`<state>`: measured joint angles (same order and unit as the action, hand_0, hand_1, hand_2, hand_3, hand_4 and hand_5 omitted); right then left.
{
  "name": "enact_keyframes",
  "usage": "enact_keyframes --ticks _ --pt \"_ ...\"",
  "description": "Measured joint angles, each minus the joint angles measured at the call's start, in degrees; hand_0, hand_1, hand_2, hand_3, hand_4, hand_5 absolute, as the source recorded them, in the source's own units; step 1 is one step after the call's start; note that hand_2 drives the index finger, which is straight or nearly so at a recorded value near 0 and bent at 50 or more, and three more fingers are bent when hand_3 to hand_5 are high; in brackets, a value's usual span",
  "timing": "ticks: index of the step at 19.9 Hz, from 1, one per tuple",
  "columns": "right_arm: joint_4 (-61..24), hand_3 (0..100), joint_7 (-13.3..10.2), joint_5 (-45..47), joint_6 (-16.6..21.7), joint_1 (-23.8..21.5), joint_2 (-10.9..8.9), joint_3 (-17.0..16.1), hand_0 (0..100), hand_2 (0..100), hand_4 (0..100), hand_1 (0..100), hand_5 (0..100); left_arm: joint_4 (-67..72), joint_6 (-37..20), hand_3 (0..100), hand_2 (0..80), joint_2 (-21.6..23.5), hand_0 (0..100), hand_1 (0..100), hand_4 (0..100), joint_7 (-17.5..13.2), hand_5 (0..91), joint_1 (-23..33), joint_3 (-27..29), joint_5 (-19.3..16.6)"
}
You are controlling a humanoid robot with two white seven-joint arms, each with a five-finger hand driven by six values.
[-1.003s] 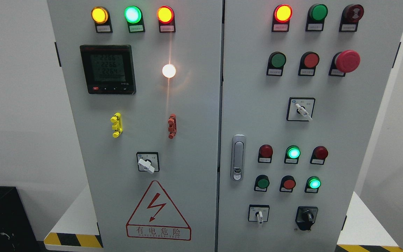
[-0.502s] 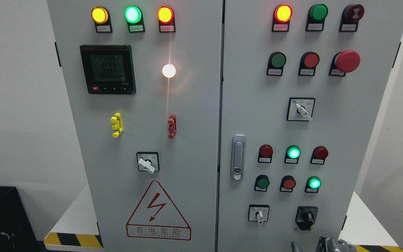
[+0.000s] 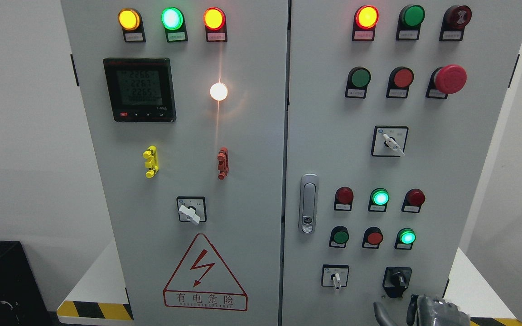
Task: Flip black knob to close circuit
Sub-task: 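Raise the right hand up to the black rotary knob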
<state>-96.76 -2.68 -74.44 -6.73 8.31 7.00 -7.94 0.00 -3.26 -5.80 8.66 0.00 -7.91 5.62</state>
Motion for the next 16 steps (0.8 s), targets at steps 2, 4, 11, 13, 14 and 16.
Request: enact_keyframes --ticks 2,4,11,13,14,16 --pt "0.38 100 0.04 -0.24 -0.02 0.39 -0.02 0.01 0 85 96 5 100 0.00 0.00 0 0.0 0.00 12 56 0 0.00 0.0 0.00 0.00 0.00" --pt "0.76 100 0.07 -0.40 -0.10 0.79 -0.03 0.00 0 86 96 5 100 0.00 0.00 0 0.0 0.00 12 56 0 0.00 0.0 0.00 0.00 0.00" --pt "2.24 100 -0.16 -0.68 -0.53 2.05 -0.10 -0.37 0 85 96 5 100 0.00 0.00 0 0.0 0.00 12 56 0 0.00 0.0 0.00 0.00 0.00" --pt "2.64 100 -0.24 -0.72 -0.54 2.34 -0.15 -0.57 0 86 96 5 100 0.00 0.00 0 0.0 0.00 12 56 0 0.00 0.0 0.00 0.00 0.00" --pt "2.82 100 -0.26 -0.74 -0.54 2.49 -0.18 -0.66 0 86 96 5 100 0.00 0.00 0 0.0 0.00 12 56 0 0.00 0.0 0.00 0.00 0.00" --pt "3.18 100 -0.32 -0.76 -0.54 2.81 -0.21 -0.87 0 85 96 5 100 0.00 0.00 0 0.0 0.00 12 56 0 0.00 0.0 0.00 0.00 0.00"
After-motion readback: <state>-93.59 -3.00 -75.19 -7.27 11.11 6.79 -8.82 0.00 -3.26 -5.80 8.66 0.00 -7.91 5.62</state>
